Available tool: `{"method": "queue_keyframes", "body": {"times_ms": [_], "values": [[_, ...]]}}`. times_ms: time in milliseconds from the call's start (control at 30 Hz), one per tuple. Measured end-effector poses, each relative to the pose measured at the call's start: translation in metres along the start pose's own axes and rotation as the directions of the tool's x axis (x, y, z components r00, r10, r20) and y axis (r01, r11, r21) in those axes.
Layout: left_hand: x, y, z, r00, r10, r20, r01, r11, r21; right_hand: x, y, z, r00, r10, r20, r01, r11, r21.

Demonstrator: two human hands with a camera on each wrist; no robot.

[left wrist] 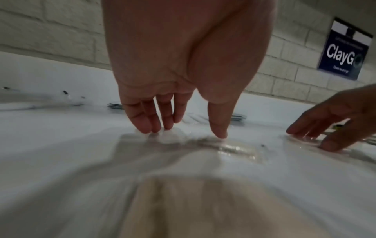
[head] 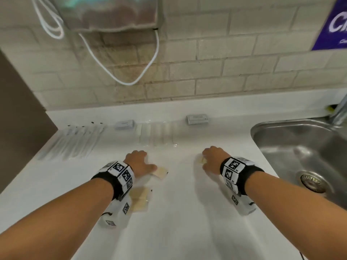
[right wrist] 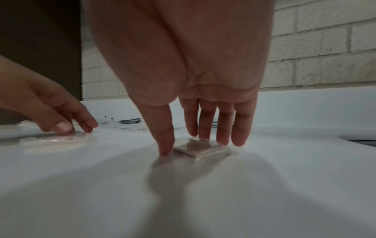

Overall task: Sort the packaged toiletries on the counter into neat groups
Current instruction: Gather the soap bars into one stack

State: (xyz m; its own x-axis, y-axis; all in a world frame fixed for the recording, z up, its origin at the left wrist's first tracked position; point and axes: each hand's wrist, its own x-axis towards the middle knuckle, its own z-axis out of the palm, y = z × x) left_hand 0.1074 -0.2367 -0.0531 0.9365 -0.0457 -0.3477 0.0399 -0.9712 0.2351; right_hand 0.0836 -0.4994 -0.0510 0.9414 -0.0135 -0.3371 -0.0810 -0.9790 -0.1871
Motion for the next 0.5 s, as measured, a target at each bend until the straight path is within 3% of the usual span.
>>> {"method": "queue_keyframes", "body": {"times_ms": [200,367,500], "values": [[-0.032,0.009,0.010,0.998,0.009,-0.057,-0.003,0.993,0.115,-0.031,-0.027,0.005,0.996,0.091,0.006,-0.091,0.996,0.016],[-0.046,0.005,0.018,0.999,0.032,-0.020,-0.032,0.999,0.008,-0.054,-0.055,0.013,1.000,-0.013,0.022,0.011,0.997,0.081],[-0.055,-0.010,0.019,0.990,0.132,-0.048,-0.140,0.942,-0.304,-0.066,-0.080,0.019,0.993,-0.115,-0.026,0.118,0.944,0.308]]}}
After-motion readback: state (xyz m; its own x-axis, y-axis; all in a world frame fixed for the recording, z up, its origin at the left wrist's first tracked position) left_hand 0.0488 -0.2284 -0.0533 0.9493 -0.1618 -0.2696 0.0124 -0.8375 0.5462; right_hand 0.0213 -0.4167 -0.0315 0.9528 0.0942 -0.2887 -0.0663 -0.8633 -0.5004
